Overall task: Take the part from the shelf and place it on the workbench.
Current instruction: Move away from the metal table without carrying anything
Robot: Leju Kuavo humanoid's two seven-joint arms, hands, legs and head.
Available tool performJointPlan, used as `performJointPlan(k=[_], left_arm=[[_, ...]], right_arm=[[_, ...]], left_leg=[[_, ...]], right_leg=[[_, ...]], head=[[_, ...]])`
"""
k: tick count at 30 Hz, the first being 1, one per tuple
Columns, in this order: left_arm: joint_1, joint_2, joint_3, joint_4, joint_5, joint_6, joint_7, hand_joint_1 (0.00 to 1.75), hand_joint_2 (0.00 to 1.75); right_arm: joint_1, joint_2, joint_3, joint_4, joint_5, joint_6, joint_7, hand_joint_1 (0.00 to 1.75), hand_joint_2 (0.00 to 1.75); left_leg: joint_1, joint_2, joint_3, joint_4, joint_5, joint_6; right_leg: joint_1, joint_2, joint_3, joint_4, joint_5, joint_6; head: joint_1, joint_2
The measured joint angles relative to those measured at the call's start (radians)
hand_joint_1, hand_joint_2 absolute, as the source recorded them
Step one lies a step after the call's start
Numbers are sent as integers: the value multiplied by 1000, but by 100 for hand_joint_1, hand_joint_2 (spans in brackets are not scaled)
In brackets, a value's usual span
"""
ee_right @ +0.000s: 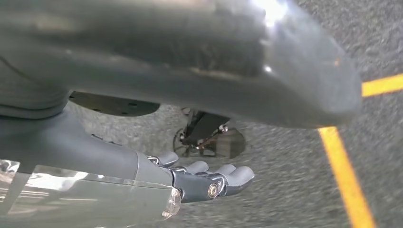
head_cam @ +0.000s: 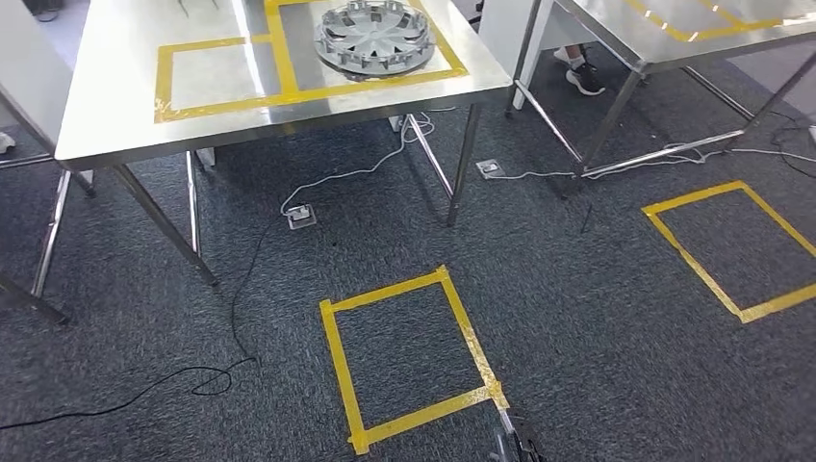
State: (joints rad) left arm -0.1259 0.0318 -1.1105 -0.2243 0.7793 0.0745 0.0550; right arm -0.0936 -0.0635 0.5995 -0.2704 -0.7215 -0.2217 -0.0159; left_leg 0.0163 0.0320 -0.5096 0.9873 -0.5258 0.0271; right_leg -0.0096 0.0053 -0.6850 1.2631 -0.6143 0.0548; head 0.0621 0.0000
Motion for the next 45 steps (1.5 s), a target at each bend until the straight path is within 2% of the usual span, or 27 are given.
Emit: performJointPlan(k=[1, 2, 5, 7, 8, 9, 11, 13, 15, 16, 18, 20, 22, 24, 25, 26, 28, 30, 31, 32, 35, 37, 39, 40, 42, 43, 45], left_arm=[[-1, 2, 0, 0, 0, 0, 0, 0, 0], [-1, 3, 0, 1, -1, 1, -1, 0, 0], [-3, 4, 0, 1, 0, 4, -14, 0, 0], [-4, 3, 0, 1, 4, 9, -32, 0, 0], [-4, 2, 0, 1, 6, 11, -42, 0, 0], [-5, 0, 0, 0, 7, 12, -50, 0, 0], [-7, -3, 0, -1, 9, 13, -65, 0, 0], [-4, -5, 0, -2, 11, 14, -71, 0, 0], [0, -7, 0, -1, 15, 16, -72, 0, 0], [1, -8, 0, -1, 17, 16, -72, 0, 0], [1, -9, 0, -1, 20, 18, -74, 0, 0], [0, -8, 0, -1, 22, 19, -78, 0, 0], [0, -8, 0, -1, 24, 19, -80, 0, 0], [1, -9, 0, -1, 25, 19, -80, 0, 0], [1, -10, 0, -1, 26, 20, -80, 0, 0], [0, -12, 0, -1, 26, 20, -81, 0, 0], [2, -13, 0, -1, 26, 21, -81, 0, 0], [5, -12, 0, 0, 26, 21, -79, 0, 0], [5, -11, 0, 0, 26, 21, -78, 0, 0], [3, -10, 0, 1, 27, 21, -76, 0, 0], [-4, -9, 0, 1, 28, 20, -66, 0, 0], [-6, -9, 0, 1, 29, 20, -57, 0, 0], [-6, -8, 0, 1, 29, 19, -52, 0, 0], [-6, -7, 0, 1, 29, 19, -51, 0, 0], [-7, -3, 0, 1, 29, 19, -52, 0, 0], [-7, 0, 0, 1, 29, 19, -52, 0, 0], [-3, 5, 0, 1, 29, 21, -54, 0, 0]], right_arm=[[3, -1, 2, 2, -1, 0, 3, 0, 0], [5, -1, 5, 4, -1, 0, 5, 0, 0], [2, -4, 12, 9, -1, 0, 8, 0, 0], [-1, -5, 15, 11, -3, 1, 8, 0, 0], [0, -5, 16, 12, -6, 1, 7, 0, 0], [2, -5, 17, 14, -9, 1, 4, 0, 0], [5, -4, 19, 16, -14, 4, -5, 0, 0], [1, -3, 19, 18, -15, 9, -14, 0, 0], [-1, -2, 19, 20, -17, 12, -20, 0, 0], [1, -1, 20, 21, -19, 13, -23, 0, 0], [3, -1, 21, 22, -24, 15, -27, 0, 0], [2, 0, 23, 24, -29, 17, -30, 0, 0], [-1, 0, 24, 26, -32, 18, -32, 0, 0], [-1, -1, 26, 27, -32, 18, -33, 0, 0], [1, 0, 27, 28, -32, 19, -33, 0, 0], [1, 0, 29, 28, -32, 19, -33, 0, 0], [-4, 0, 33, 29, -32, 19, -33, 0, 0], [-7, 1, 36, 30, -32, 21, -33, 0, 0], [-5, 3, 37, 31, -32, 22, -33, 0, 0], [-1, 4, 38, 31, -32, 23, -33, 0, 0], [5, 7, 42, 33, -32, 26, -31, 0, 0], [3, 9, 43, 33, -32, 29, -27, 0, 0], [5, 10, 44, 34, -32, 31, -24, 0, 0], [7, 12, 44, 34, -32, 32, -23, 0, 0], [5, 17, 44, 36, -32, 34, -21, 0, 0], [3, 21, 44, 37, -32, 35, -20, 0, 0], [1, 28, 44, 37, -32, 38, -16, 0, 0]], left_leg=[[0, 15, -3, 0, 2, -1], [0, 28, -4, 0, 3, -3], [-3, 60, -5, 1, 6, -11], [-7, 81, -7, 2, 9, -20], [-8, 92, -7, 2, 11, -26], [-7, 87, -7, 3, 8, -32], [-4, 26, -22, 40, -25, -41], [-1, -37, -73, 157, -95, -43], [-1, -41, -127, 277, -140, -42], [-1, -39, -134, 292, -133, -41], [-1, -54, -95, 206, -66, -36], [4, -121, -40, 84, -14, -29], [5, -159, -22, 38, -9, -25], [4, -129, -21, 32, -6, -18], [5, -111, -19, 27, -3, -13], [7, -90, -17, 23, 0, -9], [6, -47, -15, 18, 1, -4], [2, -4, -16, 18, -1, -3], [1, 14, -16, 18, -2, -4], [1, 28, -15, 18, -4, -5], [-1, 56, -11, 18, -8, -12], [-1, 69, -9, 18, -9, -21], [-1, 81, -6, 14, -10, -32], [0, 66, -3, 17, -15, -38], [2, 7, -19, 63, -49, -45], [3, -26, -44, 118, -80, -45], [2, -41, -109, 246, -133, -44]], right_leg=[[-2, -4, 10, 0, 7, 2], [-3, -10, 40, -40, 30, 2], [6, -69, 162, -243, 102, -12], [14, -86, 181, -291, 107, -27], [15, -76, 176, -293, 109, -36], [13, -67, 174, -296, 114, -44], [8, -49, 172, -305, 126, -61], [9, -26, 166, -308, 134, -72], [14, 3, 159, -303, 137, -76], [15, 17, 156, -299, 138, -76], [16, 47, 151, -286, 136, -73], [14, 73, 141, -270, 131, -66], [9, 101, 126, -259, 131, -52], [4, 130, 114, -259, 137, -38], [4, 123, 107, -254, 134, -32], [6, 101, 95, -232, 119, -26], [8, 32, 45, -129, 59, -15], [2, 1, -12, -6, 9, -6], [-1, -4, -21, 18, 8, -3], [-3, -8, -9, 1, 27, -3], [1, -48, 102, -200, 113, -16], [11, -70, 136, -268, 124, -34], [16, -56, 137, -273, 125, -51], [15, -48, 141, -281, 129, -57], [10, -31, 150, -298, 139, -72], [10, -22, 150, -300, 142, -76], [12, 2, 149, -299, 142, -82]], head=[[2, 0], [5, 0], [15, 0], [17, 0], [17, 0], [16, 0], [9, 0], [-8, 0], [-20, 0], [-22, 0], [-25, 0], [-27, 0], [-28, 0], [-28, 0], [-26, 0], [-20, 0], [-4, 0], [3, 0], [4, 0], [5, 0], [11, 0], [13, 0], [14, 0], [14, 0], [7, 0], [-1, 0], [-15, 0]])
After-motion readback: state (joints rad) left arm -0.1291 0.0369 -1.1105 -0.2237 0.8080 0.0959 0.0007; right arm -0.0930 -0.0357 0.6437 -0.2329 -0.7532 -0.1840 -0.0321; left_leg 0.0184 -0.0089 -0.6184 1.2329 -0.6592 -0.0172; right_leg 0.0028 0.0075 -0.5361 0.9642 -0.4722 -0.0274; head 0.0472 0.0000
